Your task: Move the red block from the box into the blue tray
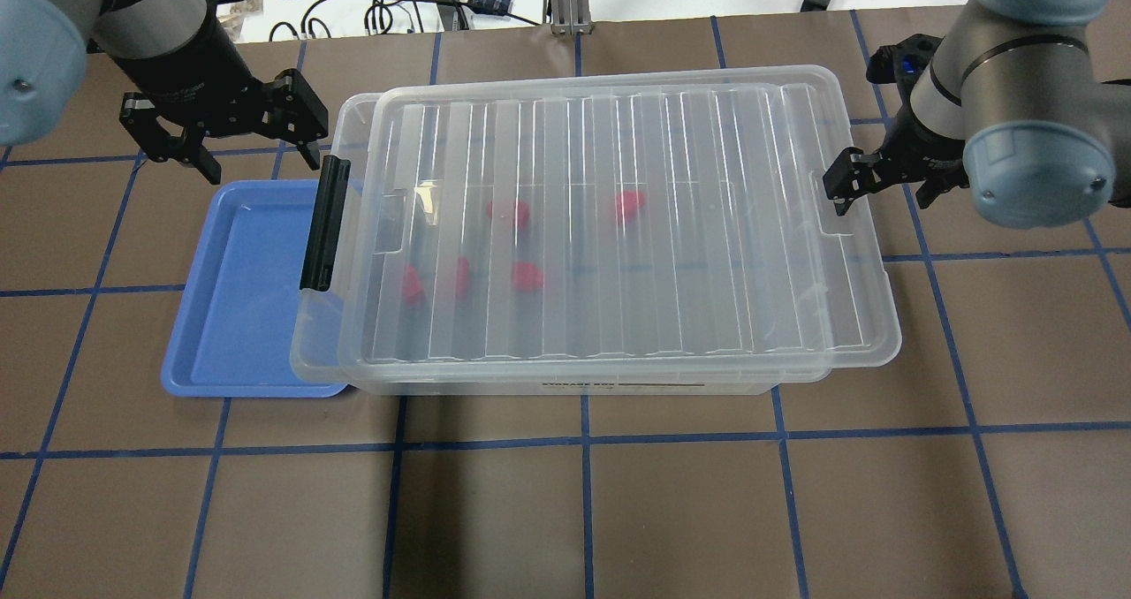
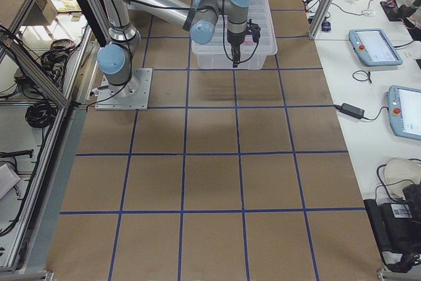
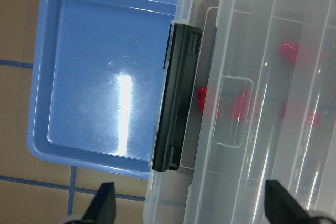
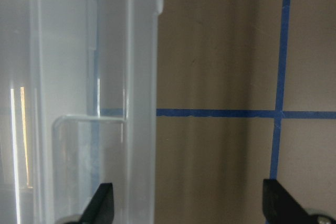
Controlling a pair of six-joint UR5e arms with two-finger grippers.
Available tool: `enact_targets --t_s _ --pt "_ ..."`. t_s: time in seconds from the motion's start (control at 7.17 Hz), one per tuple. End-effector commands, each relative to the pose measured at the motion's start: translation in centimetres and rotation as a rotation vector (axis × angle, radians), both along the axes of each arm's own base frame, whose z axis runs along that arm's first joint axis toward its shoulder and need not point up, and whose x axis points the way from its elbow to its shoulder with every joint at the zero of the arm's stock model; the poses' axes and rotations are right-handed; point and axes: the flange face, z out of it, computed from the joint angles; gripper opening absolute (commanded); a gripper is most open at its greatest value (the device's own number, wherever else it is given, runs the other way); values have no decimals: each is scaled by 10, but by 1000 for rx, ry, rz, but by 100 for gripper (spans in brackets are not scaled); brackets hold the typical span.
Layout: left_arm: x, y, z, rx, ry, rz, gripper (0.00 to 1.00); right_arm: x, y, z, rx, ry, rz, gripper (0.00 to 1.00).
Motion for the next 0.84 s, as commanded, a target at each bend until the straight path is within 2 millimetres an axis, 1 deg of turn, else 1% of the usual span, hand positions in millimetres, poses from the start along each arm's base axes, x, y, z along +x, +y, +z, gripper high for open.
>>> enact_targets --t_s 0.0,0.14,0.42,0.56,0.7 --pt "3 -1 -1 3 1 2 100 -26 -1 1 0 -1 9 100" --pt "4 -2 -3 7 -3 2 100 -35 -1 1 1 0 20 100" --pt "4 -6 -9 17 -1 2 100 -44 -2 4 -4 11 25 100" --pt "3 -9 -12 12 2 8 100 -53 -2 4 -4 11 16 100" --pt "0 -8 -9 10 5 -5 100 -63 -2 4 -4 13 21 100"
